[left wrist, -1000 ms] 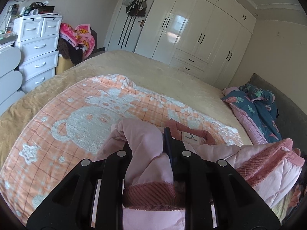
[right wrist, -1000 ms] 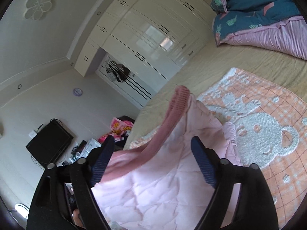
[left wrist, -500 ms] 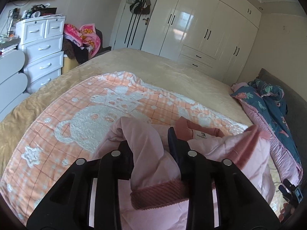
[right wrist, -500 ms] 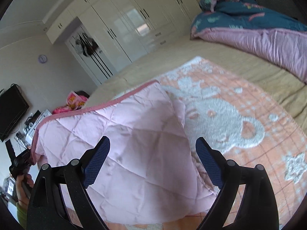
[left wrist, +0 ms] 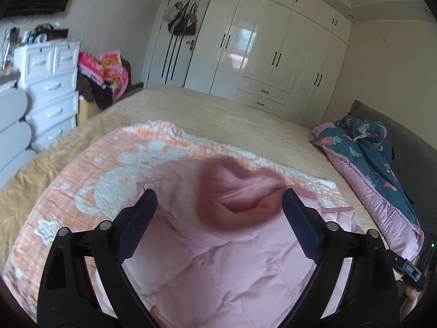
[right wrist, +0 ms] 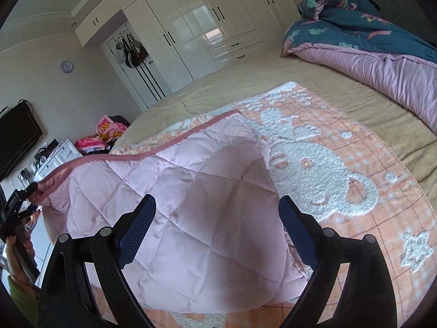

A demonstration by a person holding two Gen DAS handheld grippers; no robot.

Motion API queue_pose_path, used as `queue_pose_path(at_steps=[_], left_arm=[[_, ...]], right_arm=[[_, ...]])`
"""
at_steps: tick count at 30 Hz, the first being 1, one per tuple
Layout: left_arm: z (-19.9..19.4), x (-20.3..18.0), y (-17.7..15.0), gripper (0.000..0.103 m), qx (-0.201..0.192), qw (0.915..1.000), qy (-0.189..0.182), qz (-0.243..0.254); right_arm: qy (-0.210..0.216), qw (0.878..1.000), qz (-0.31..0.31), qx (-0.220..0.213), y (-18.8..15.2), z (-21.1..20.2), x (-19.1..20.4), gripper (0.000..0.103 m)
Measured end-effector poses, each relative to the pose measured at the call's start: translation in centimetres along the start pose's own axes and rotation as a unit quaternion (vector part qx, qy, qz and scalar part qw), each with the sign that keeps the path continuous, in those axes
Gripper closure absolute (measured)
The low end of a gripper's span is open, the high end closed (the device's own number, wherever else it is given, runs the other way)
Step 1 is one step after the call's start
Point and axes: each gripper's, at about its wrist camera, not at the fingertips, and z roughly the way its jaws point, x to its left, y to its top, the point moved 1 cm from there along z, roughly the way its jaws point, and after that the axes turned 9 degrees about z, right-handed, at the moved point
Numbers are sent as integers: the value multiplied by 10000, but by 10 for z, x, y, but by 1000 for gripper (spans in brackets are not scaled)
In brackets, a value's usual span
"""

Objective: Fold large clothes
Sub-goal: 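Lay the hem over the collar and open both tools, then grasp the folded jacket edge with the left tool while the right tool grasps it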

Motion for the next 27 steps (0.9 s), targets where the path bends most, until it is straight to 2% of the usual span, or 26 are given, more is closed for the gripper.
queue_pose_path(at_steps=[3,7,14,27], left_arm=[[-15,-3,3,15,-162,9997,78,148],[-22,0,-2,11,-111,9988,312,364],[-15,16,-29,9,358,9964,607,481],[-9,29,-67,9,958,9917,733,437]], right_arm=[[-74,9998,-177,-85,1,-5,6,11],[-192,9989,-390,-159,0,-8,11,10],[-327,9976,-551,-251,1,-13,15,9],[-489,9962,-689,-217,2,-15,11,6]])
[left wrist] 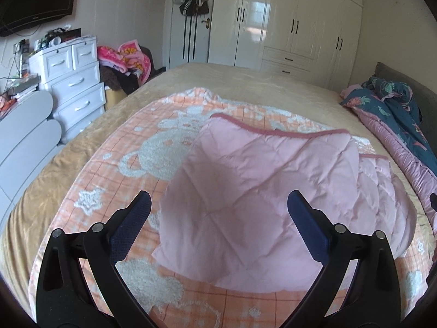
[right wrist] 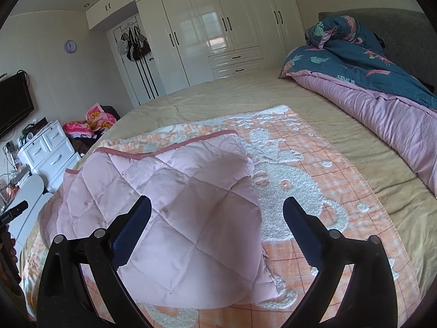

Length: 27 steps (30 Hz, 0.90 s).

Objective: Fold large clothes
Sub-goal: 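Grasp the folded jacket edge with the left tool while the right tool grasps it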

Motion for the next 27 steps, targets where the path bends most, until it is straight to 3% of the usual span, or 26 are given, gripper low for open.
queue_pose_path(at_steps=[6,12,17,21,22,23,24,26,27], left_arm=[[28,23,-23,9,425,9979,-301,-379],[64,38,-44,9,954,9906,-657,-734],[76,42,-48,11,973,9864,-1008,-859],[75,26,-41,51,882,9907,-921,-473],[74,22,-38,57,841,9918,-890,-353],[73,17,-36,65,794,9930,-834,-247],[71,12,-33,71,744,9944,-737,-131],[66,6,-25,76,579,9964,-617,-4],[64,2,-18,78,442,9974,-570,16]], right_arm=[[-175,9994,-197,220,-5,12,0,6],[-389,9965,-438,602,-18,38,0,6],[-468,9930,-701,828,-27,57,0,6],[-515,9900,-762,1068,-37,76,-5,7],[-498,9900,-762,1077,-37,78,-5,7],[-448,9896,-801,1110,-38,80,-4,13],[-332,9886,-874,1181,-39,81,-2,32],[-493,9864,-1112,1108,-40,83,6,50],[-514,9860,-1203,1038,-38,82,11,65]])
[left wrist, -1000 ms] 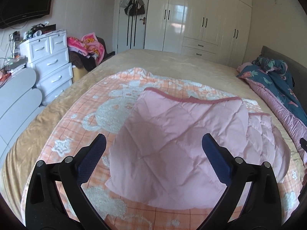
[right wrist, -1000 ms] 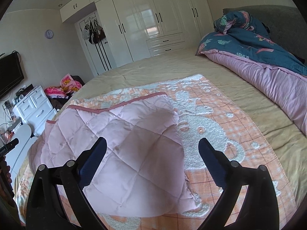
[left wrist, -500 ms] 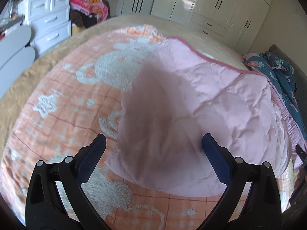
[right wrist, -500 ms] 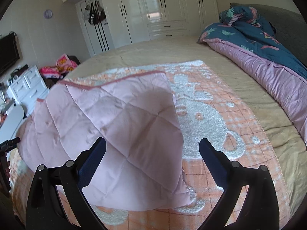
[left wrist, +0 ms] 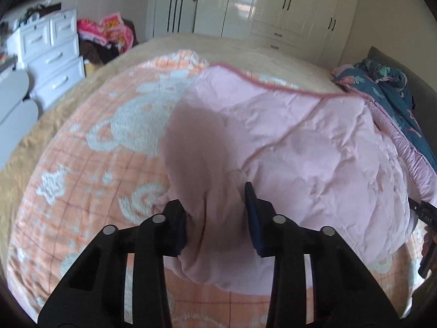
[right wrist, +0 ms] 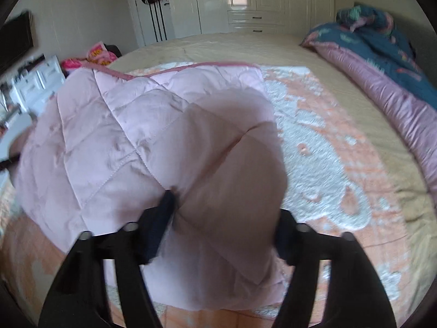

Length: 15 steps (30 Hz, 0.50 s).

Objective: Fold large clothes
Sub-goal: 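Grasp the folded jacket edge with the left tool while the right tool grasps it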

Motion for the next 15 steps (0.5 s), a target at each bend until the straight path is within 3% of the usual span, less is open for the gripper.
queue_pose_path(at_steps=[3,6,12,15], left_arm=[[-1,-1,19,82,-270,9996,13,-128],[4,3,36,83,-436,9986,20,-306],[23,-4,49,83,-428,9983,337,-227],[33,-3,51,83,-386,9982,334,-304]], right_arm=[[-104,9993,-15,-358,10,-12,8,80],[-154,9969,251,-734,26,-19,7,83],[-158,9931,923,-704,40,2,-8,87],[-273,9934,908,-648,40,11,-13,87]])
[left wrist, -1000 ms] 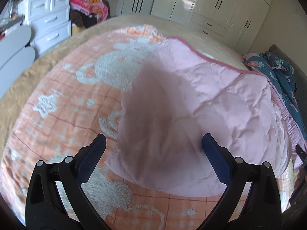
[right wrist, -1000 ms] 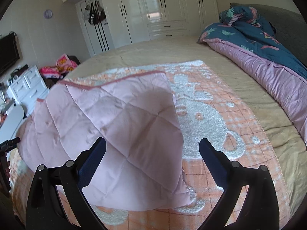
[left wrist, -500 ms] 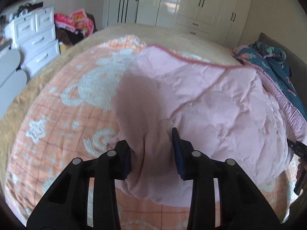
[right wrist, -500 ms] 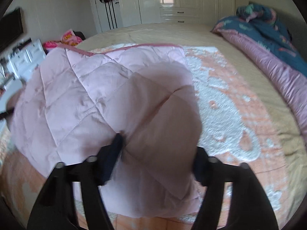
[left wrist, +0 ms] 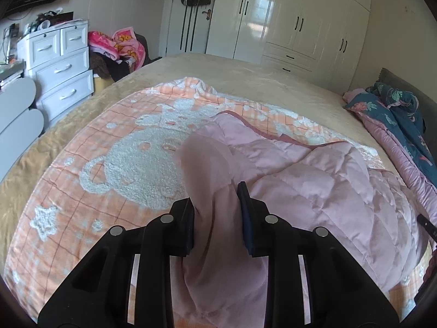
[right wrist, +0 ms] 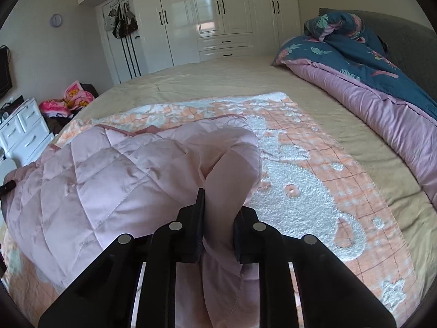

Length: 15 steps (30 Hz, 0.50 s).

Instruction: Fold large clothes

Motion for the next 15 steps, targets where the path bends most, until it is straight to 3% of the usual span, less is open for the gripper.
queue_pose_path(at_steps=[6,15], left_arm=[[18,-2,1,84,111,9998,150,62],[37,2,0,84,174,9997,151,14]], right_arm=[[-401,9991,47,100,-7,15,-7,91],[-382,9989,129,252,-12,17,-12,87]])
